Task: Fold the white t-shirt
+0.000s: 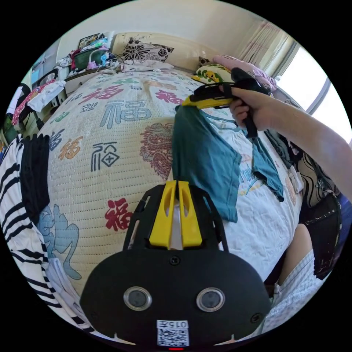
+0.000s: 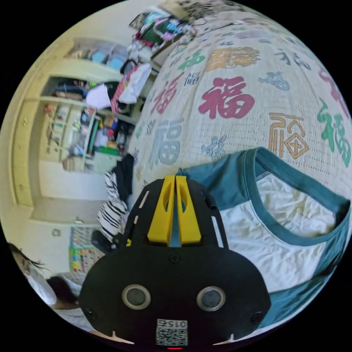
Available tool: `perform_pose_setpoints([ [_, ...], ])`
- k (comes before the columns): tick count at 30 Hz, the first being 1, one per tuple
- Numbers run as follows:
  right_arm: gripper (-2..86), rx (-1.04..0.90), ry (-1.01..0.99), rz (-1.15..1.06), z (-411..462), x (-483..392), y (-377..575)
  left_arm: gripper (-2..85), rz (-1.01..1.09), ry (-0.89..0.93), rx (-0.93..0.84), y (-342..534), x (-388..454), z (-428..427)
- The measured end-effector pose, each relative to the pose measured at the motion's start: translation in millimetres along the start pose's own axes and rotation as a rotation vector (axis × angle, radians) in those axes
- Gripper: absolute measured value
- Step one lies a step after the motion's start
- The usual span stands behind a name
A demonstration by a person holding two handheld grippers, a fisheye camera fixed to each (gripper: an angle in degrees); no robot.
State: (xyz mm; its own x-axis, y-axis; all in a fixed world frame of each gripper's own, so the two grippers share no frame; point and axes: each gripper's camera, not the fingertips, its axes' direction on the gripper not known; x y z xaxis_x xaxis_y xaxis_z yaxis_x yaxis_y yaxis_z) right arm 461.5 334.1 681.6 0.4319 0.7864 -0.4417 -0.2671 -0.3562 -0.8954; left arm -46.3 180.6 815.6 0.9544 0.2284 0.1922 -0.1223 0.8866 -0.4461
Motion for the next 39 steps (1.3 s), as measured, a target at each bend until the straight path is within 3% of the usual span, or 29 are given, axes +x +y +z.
perform_pose_setpoints([
  [2, -0.7, 0.028, -0.057, 0.07, -8, 25, -7, -0.2, -0.006, 0.009, -0.001, -3, -3, 2],
  [6, 0.5, -0.033, 0.098, 0.064, -5, 44, -12, -0.2, -0.015, 0.023, -0.005, -12, -9, 5],
  [10, 5.0, 0.047, 0.142, 0.043, -33, 56, -10, 0.7, -0.002, -0.036, 0.012, -15, -3, -11],
  [13, 7.5, -0.13, 0.114, -0.12, -33, 51, 2, 2.7, 0.069, 0.051, 0.065, -12, 18, -31],
  [15, 8.5, -0.255, 0.199, -0.205, -24, 48, 18, 4.3, 0.16, 0.131, 0.038, -17, 43, -24],
  [18, 7.5, -0.409, 0.329, -0.288, -5, 53, 44, 3.6, 0.219, 0.108, -0.051, -28, 61, 8],
  [22, 0.5, -0.367, 0.34, -0.279, -7, 67, 58, 0.6, 0.18, 0.154, -0.116, -38, 56, 30],
  [29, -0.8, -0.363, 0.267, -0.222, -30, 99, 94, -0.8, 0.182, 0.232, -0.175, -54, 43, 35],
  [35, 0.3, -0.306, 0.338, -0.215, -19, 123, 122, -0.7, 0.166, 0.202, -0.002, -77, 35, -7],
  [39, 1.7, -0.36, 0.353, -0.227, -4, 137, 132, -0.3, 0.199, 0.108, -0.189, -110, 24, 24],
])
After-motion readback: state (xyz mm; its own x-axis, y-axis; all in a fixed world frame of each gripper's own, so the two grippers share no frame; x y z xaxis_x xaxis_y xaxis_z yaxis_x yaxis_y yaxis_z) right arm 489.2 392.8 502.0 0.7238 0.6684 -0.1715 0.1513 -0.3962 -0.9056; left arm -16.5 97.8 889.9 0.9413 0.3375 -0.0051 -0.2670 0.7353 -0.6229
